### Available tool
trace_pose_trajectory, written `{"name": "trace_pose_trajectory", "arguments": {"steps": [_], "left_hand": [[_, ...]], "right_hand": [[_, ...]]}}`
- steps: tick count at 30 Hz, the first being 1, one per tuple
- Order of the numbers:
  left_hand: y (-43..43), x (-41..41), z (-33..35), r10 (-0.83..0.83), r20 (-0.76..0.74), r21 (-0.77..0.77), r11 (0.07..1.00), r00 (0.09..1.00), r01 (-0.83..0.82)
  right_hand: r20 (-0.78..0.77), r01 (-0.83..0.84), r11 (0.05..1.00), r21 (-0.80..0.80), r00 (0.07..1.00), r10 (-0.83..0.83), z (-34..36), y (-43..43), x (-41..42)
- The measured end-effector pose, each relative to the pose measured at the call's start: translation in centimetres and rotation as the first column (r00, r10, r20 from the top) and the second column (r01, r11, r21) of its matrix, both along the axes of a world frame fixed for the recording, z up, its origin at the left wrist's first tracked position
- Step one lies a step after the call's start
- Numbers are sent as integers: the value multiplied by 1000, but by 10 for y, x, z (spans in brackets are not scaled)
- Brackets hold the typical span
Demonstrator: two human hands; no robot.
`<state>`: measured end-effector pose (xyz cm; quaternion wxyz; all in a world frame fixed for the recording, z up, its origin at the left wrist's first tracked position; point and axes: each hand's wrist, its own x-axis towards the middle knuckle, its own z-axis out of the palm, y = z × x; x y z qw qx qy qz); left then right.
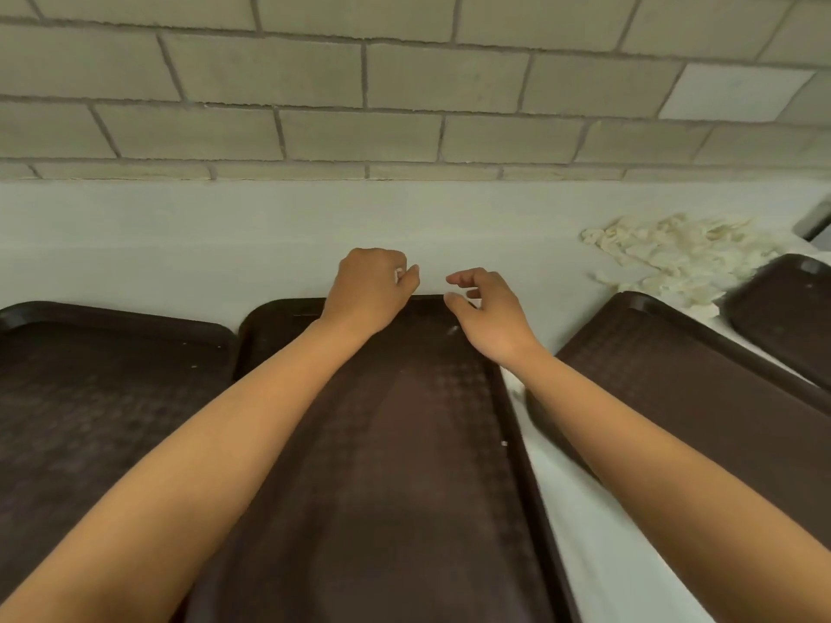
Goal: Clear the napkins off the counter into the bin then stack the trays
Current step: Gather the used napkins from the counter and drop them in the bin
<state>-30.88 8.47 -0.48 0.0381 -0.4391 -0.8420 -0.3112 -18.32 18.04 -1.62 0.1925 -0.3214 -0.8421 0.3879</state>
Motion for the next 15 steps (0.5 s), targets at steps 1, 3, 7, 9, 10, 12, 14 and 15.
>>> {"name": "trace_pose_trajectory", "arguments": {"steps": [1,3,7,9,10,12,14,15], "left_hand": [[6,10,2,8,-3,12,1000,1000,-8],[19,29,5,29,10,53,998,1000,-29],[46,68,10,66,10,87,994,998,-66],[58,87,10,82,11,108,991,997,-83],[64,96,9,88,22,115,989,996,-90],[75,112,6,87,41,126,988,995,-91],[86,126,3,77,46,131,988,996,-82],[90,130,1,72,43,131,988,996,-77]], "right_hand": [[0,-1,1000,10,1000,1,1,7,10],[6,-13,999,40,1000,13,3,24,33],[34,-37,996,82,999,34,6,64,78],[32,-45,996,80,999,43,7,81,97],[27,-50,996,75,998,48,8,89,106],[23,-54,996,70,998,53,9,103,122],[26,-48,996,73,999,46,9,116,135],[30,-43,996,76,999,41,9,122,140]]}}
